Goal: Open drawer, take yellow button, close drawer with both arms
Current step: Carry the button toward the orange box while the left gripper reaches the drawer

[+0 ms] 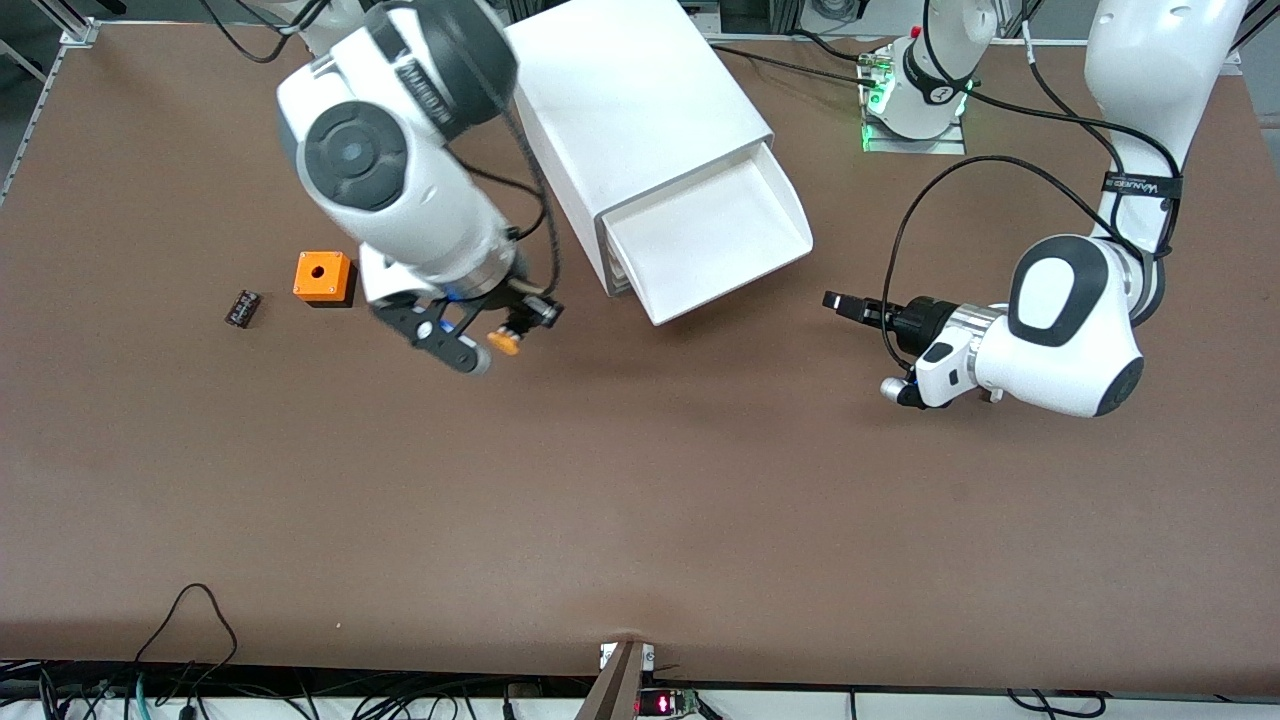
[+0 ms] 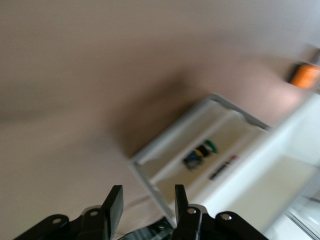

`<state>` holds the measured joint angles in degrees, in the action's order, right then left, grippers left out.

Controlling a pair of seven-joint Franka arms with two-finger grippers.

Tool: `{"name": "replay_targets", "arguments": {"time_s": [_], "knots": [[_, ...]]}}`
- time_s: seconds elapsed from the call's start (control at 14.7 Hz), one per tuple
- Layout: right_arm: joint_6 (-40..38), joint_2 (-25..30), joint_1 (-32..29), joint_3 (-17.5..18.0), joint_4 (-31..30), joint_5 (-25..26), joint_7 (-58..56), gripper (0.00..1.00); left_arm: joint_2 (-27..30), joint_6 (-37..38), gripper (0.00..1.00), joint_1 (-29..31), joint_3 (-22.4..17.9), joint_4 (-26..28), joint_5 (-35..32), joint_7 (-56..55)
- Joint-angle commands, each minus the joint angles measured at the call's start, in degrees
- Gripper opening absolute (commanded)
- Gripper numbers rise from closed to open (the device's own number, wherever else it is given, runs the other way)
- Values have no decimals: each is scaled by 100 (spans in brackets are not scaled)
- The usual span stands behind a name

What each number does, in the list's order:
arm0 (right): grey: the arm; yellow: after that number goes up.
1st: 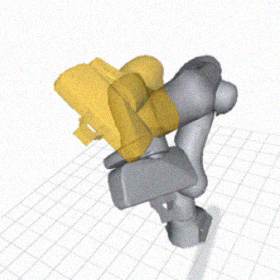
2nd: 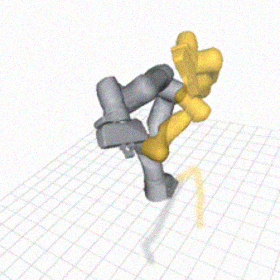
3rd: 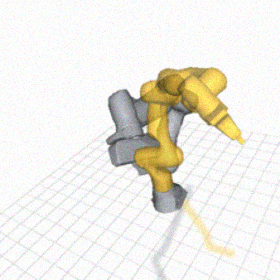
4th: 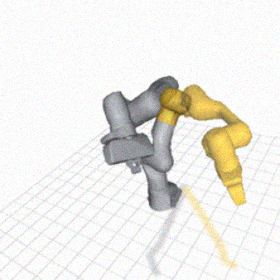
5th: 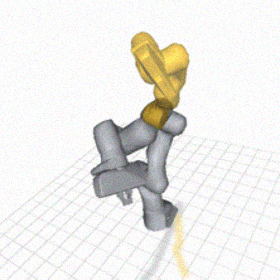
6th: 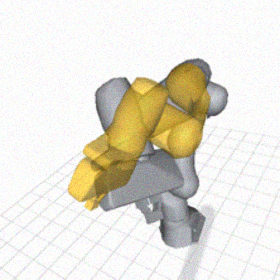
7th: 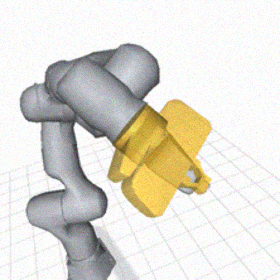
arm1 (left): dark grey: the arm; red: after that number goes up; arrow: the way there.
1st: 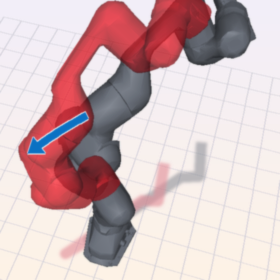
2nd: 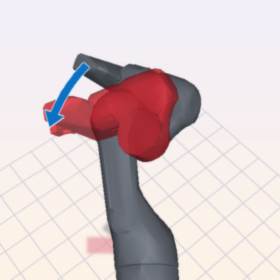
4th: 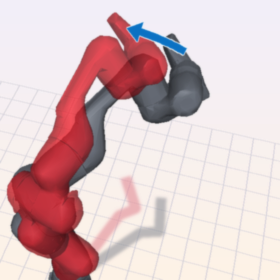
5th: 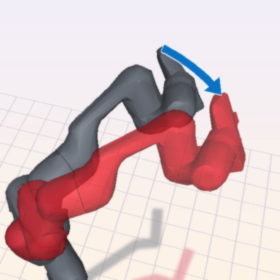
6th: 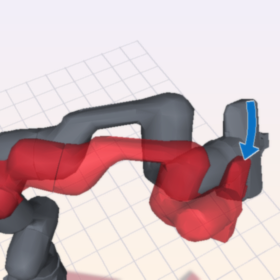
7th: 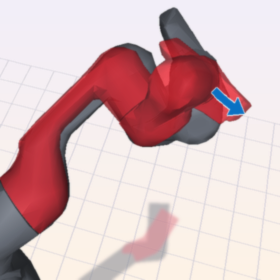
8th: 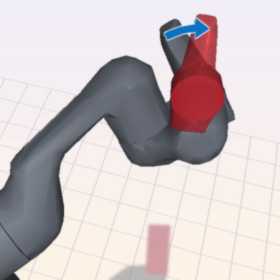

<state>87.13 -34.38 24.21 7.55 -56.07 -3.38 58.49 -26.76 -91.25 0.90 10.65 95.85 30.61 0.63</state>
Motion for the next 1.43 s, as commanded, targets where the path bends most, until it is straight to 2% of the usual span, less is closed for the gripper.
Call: {"name": "replay_targets", "arguments": {"time_s": [0.0,0.2,0.48,0.82,1.02,1.09,1.16,1.23,1.36], "knots": [[-196,63,-232,-218,-97,258,-1169,0,285,-130,53,-300,-1,39,-809,-1009],[-205,63,-268,-753,-299,276,-2312,0,539,-330,53,-450,-1,73,-1258,-2002],[-47,63,-268,-1290,-633,267,-3298,0,619,-858,54,-591,7,127,-1346,-2707],[523,72,-381,-1704,-1273,188,-4230,0,602,-1394,55,-1433,8,144,-2207,-4472],[1278,317,-680,-1722,-2098,171,-4775,0,619,-1886,65,-1707,25,337,-2252,-4808],[1576,440,-759,-1722,-2441,171,-4889,0,611,-1983,74,-1786,25,355,-2252,-4887],[1919,580,-847,-1722,-2801,171,-5065,0,611,-2062,89,-1804,34,364,-2252,-4940],[2218,669,-926,-1730,-3135,171,-5240,0,611,-2124,96,-1848,34,381,-2252,-4958],[2693,783,-1076,-1722,-3629,153,-5443,0,611,-2133,98,-1962,43,399,-2252,-5098]]}}
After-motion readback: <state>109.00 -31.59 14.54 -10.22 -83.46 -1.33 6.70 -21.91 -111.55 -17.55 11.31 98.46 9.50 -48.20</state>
